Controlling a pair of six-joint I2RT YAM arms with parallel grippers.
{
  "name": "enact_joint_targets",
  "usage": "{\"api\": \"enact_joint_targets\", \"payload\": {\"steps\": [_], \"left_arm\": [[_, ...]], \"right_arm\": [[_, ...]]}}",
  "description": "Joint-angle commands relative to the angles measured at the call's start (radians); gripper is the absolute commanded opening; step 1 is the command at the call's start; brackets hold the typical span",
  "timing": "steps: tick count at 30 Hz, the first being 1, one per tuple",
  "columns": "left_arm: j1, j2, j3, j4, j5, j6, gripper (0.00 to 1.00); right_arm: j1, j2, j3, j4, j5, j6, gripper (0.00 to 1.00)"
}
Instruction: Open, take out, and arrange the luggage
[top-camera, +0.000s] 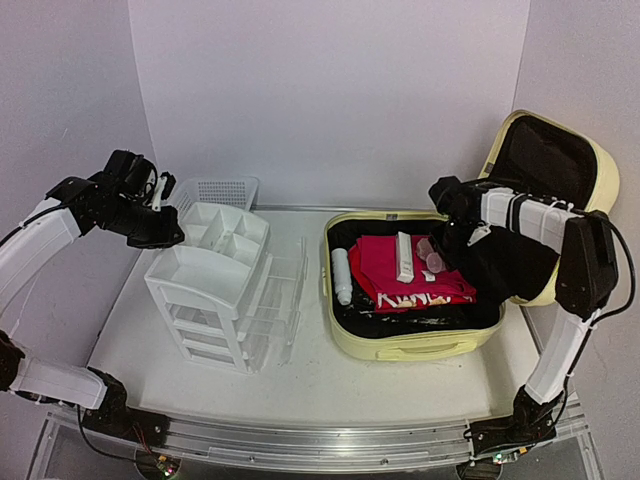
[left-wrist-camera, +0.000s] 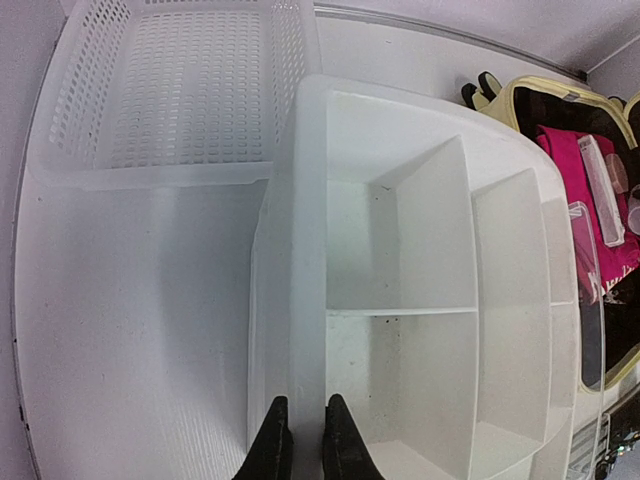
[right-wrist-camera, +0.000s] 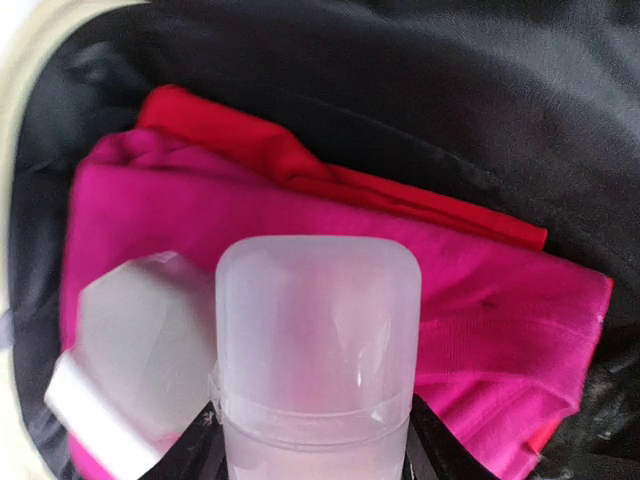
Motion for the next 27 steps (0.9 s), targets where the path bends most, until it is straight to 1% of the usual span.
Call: {"api": "enact_joint_targets", "payload": {"steps": [1,4,6,9,13,18,21,27], "left_arm": [[0.005,-0.011,-0.031,-0.061,-0.052,0.018,0.0],[0.005,-0.023,-0.037,-0.06,-0.061,0.016,0.0],[0.004,-0.019,-0.036,-0.06,-0.062,0.016,0.0],[0.005,-0.012,-0.04,-0.06,-0.067,0.015,0.0],[0.005,-0.01,-0.038,-0.066,-0.064,0.018,0.0],[0.004,-0.007,-0.036,-0.065,-0.071,0.014,0.0],[0.006,0.0,-0.029,-0.065,-0.056,0.006,0.0],[0.004,-0.004,-0.025,-0.065,-0.056,0.012,0.0]], "right_arm": [[0.014,-0.172,-0.027,0.118,-0.054,-0.259,0.43],[0.06,-0.238,-0.078,0.222,-0.151,-0.379,0.44],[0.125,-0.272,-0.107,0.305,-0.204,-0.403,0.44],[0.254,-0.281,-0.091,0.399,-0.267,-0.405,0.45],[0.455,-0.249,0.011,0.436,-0.245,-0.407,0.47],[0.617,-0.156,0.154,0.442,-0.182,-0.416,0.48],[0.665,-0.087,0.222,0.434,-0.166,-0.397,0.48],[0.683,0.007,0.291,0.372,-0.101,-0.327,0.49]]}}
